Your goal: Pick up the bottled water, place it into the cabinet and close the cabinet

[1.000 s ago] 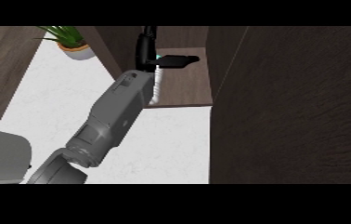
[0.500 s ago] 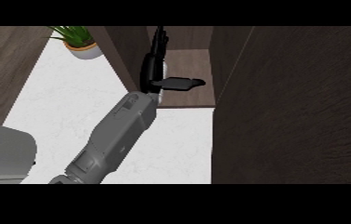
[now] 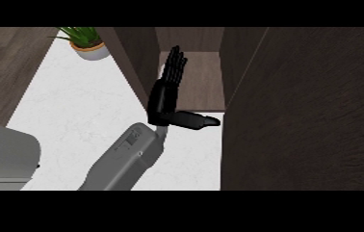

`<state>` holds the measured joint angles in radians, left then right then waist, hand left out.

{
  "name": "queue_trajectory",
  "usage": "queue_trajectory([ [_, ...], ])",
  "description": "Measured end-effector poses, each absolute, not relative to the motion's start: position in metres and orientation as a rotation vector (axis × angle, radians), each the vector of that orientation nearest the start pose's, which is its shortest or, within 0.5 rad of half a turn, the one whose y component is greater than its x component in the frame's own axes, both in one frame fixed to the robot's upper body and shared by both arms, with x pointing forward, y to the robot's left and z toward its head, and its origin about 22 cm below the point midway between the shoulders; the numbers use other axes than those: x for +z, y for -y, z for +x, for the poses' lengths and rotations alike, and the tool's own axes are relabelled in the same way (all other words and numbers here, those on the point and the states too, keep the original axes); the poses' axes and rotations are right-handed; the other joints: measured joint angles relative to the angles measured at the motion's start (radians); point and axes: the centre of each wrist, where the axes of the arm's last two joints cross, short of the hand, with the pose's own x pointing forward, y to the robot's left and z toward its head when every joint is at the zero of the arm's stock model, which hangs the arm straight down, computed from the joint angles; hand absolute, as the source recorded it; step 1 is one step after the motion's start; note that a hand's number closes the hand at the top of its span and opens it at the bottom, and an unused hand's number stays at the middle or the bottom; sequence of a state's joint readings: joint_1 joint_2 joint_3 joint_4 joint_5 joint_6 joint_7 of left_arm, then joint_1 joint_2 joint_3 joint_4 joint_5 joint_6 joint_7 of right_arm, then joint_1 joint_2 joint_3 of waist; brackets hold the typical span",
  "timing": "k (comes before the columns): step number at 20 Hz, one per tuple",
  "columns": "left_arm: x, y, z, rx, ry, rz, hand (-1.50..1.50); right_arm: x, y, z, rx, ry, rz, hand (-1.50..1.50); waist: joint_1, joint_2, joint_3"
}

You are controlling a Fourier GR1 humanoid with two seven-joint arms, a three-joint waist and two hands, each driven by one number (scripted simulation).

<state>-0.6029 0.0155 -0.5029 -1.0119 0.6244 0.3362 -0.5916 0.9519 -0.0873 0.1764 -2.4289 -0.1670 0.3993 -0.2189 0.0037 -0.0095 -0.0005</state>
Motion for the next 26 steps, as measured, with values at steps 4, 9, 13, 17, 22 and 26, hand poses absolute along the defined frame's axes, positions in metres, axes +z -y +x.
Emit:
queue_trajectory([
  [4,0.009,-0.080,0.305,0.053,1.896,-0.488,1.50,0.097,0.247,0.039,0.135,1.784,0.272,-1.50,0.002,0.001,0.000],
  [9,0.012,-0.093,0.269,0.053,1.864,-0.527,1.50,0.101,0.249,0.039,0.274,1.767,0.336,1.50,0.006,-0.001,0.000],
  [13,0.008,-0.121,0.249,0.056,1.852,-0.515,1.50,0.106,0.249,0.036,0.401,1.709,0.404,1.50,0.004,0.000,0.000],
  [17,0.008,-0.147,0.232,0.087,1.856,-0.478,-1.50,0.109,0.247,0.034,0.497,1.690,0.503,1.50,0.001,-0.001,0.000],
  [22,0.013,-0.185,0.209,0.131,1.872,-0.429,-1.50,0.110,0.238,0.033,0.540,1.691,0.614,1.50,0.000,-0.003,-0.002],
  [26,0.019,-0.207,0.197,0.186,1.874,-0.424,-1.50,0.110,0.228,0.030,0.568,1.636,0.727,1.50,0.001,-0.003,-0.003],
])
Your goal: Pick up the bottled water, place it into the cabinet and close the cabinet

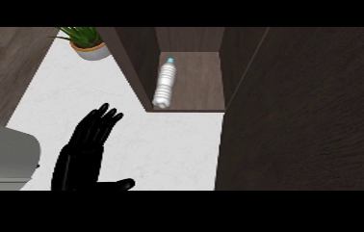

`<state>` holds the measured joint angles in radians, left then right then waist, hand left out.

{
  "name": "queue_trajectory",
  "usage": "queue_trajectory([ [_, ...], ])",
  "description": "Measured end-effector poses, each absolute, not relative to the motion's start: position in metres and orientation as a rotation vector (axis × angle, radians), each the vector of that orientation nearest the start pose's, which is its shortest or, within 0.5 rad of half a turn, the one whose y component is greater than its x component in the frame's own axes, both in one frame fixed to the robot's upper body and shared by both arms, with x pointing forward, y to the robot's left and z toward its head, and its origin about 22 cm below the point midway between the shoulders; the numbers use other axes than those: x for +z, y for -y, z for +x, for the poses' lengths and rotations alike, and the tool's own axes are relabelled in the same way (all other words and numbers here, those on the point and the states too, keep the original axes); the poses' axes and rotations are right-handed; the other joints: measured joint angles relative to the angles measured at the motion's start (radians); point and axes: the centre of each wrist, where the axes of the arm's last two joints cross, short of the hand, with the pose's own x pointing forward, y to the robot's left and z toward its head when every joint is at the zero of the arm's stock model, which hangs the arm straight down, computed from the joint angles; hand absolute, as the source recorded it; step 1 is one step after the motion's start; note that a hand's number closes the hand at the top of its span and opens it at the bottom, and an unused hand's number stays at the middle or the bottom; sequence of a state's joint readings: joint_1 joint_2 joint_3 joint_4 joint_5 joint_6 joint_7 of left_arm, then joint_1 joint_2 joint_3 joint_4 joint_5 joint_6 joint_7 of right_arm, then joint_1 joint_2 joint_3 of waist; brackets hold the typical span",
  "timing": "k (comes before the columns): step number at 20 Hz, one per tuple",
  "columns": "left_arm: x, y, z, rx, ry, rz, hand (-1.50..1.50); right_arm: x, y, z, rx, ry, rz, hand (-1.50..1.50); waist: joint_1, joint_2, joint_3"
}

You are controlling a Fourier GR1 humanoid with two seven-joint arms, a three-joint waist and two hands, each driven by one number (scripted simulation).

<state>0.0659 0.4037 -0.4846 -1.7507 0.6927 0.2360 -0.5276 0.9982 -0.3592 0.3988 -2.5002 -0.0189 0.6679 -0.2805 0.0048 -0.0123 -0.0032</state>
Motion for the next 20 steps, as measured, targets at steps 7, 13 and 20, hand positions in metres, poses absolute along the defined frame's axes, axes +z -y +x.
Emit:
queue_trajectory([
  [7,0.027,-0.242,0.176,0.254,1.857,-0.417,-1.50,0.113,0.213,0.034,0.640,1.596,0.837,1.50,0.013,-0.007,-0.005],
  [13,0.032,-0.266,0.165,0.263,1.851,-0.412,-1.50,0.115,0.209,0.039,0.674,1.603,0.827,1.50,0.031,-0.007,-0.010],
  [20,0.040,-0.290,0.155,0.240,1.854,-0.428,-1.50,0.113,0.200,0.038,0.544,1.632,0.755,1.50,0.069,0.006,-0.011],
])
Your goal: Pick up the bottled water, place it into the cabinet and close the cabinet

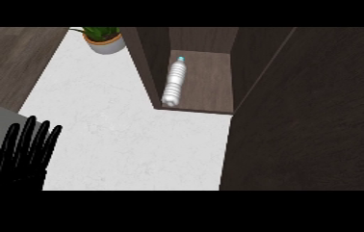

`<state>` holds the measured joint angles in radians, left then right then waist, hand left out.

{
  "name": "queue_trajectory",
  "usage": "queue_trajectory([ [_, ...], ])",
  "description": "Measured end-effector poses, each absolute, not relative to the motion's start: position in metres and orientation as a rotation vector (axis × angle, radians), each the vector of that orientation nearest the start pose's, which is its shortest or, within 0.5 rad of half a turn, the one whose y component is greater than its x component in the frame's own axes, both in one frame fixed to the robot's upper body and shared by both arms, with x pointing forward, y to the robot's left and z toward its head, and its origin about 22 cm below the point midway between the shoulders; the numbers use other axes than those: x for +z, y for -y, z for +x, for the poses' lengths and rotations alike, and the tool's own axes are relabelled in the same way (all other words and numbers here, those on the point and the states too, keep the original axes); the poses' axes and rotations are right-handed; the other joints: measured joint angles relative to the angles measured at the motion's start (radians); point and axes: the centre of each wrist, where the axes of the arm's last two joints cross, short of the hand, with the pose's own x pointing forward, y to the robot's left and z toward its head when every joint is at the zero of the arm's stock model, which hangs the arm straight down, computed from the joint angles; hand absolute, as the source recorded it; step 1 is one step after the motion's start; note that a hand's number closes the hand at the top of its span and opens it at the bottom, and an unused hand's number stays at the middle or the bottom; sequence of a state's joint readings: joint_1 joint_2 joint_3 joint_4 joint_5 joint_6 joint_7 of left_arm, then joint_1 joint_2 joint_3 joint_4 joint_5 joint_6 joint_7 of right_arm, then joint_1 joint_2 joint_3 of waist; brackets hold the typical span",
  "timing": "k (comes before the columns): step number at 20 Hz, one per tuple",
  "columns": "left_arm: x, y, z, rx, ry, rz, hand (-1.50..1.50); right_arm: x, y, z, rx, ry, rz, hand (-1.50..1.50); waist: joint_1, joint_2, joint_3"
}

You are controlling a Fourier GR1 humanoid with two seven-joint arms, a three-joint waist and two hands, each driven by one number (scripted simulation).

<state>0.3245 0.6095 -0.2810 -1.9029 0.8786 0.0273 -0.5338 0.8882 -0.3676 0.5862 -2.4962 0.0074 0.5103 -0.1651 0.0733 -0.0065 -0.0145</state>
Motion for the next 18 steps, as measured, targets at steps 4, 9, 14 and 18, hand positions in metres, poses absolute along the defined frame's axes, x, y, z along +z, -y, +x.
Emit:
queue_trajectory([
  [4,0.042,-0.299,0.153,0.222,1.853,-0.451,-1.50,0.114,0.198,0.043,0.541,1.648,0.739,1.50,0.032,0.010,-0.001],
  [9,0.047,-0.308,0.151,0.187,1.859,-0.485,-1.50,0.117,0.195,0.052,0.579,1.667,0.725,1.50,0.076,0.021,-0.002],
  [14,0.053,-0.313,0.153,0.153,1.864,-0.517,-1.50,0.120,0.194,0.061,0.642,1.677,0.725,1.50,0.113,0.030,-0.004],
  [18,0.057,-0.317,0.154,0.123,1.859,-0.535,-1.50,0.123,0.193,0.069,0.709,1.687,0.726,1.50,0.140,0.036,-0.006],
])
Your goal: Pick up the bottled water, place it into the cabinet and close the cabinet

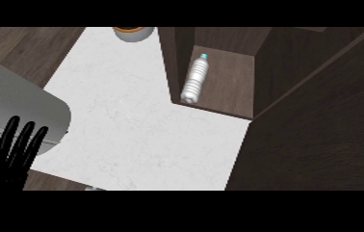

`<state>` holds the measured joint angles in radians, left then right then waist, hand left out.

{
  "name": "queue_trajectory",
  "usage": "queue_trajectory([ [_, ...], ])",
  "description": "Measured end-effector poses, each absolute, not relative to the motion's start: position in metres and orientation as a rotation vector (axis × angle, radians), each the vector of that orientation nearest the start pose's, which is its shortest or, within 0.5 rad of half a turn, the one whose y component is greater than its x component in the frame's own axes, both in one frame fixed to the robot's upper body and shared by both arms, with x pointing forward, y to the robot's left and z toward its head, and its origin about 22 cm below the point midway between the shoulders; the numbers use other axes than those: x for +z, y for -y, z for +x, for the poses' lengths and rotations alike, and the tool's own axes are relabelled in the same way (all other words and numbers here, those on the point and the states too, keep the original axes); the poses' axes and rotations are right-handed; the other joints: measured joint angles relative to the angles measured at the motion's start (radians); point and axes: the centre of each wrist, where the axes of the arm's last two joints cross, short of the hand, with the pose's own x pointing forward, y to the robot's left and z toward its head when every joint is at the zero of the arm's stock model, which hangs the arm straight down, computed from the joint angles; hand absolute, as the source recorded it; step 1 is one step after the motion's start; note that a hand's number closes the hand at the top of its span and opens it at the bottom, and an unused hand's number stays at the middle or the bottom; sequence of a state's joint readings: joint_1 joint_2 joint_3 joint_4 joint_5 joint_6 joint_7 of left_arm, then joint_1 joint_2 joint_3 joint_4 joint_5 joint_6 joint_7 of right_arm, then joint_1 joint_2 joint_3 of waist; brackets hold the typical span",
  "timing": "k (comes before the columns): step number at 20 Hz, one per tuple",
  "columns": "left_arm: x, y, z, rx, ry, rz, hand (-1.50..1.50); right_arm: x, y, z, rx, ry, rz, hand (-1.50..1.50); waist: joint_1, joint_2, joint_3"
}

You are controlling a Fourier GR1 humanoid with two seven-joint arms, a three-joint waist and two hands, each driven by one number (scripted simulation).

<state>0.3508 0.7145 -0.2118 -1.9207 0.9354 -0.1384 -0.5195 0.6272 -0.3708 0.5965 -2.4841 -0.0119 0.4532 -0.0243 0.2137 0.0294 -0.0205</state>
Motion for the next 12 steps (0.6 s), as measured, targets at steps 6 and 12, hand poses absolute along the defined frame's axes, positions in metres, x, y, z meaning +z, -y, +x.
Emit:
queue_trajectory([
  [6,0.061,-0.321,0.157,0.087,1.850,-0.548,-1.50,0.131,0.195,0.084,0.892,1.704,0.721,1.50,0.044,0.000,-0.006],
  [12,0.063,-0.327,0.159,0.077,1.848,-0.545,-1.50,0.138,0.190,0.094,1.001,1.709,0.718,1.50,0.047,0.001,-0.007],
])
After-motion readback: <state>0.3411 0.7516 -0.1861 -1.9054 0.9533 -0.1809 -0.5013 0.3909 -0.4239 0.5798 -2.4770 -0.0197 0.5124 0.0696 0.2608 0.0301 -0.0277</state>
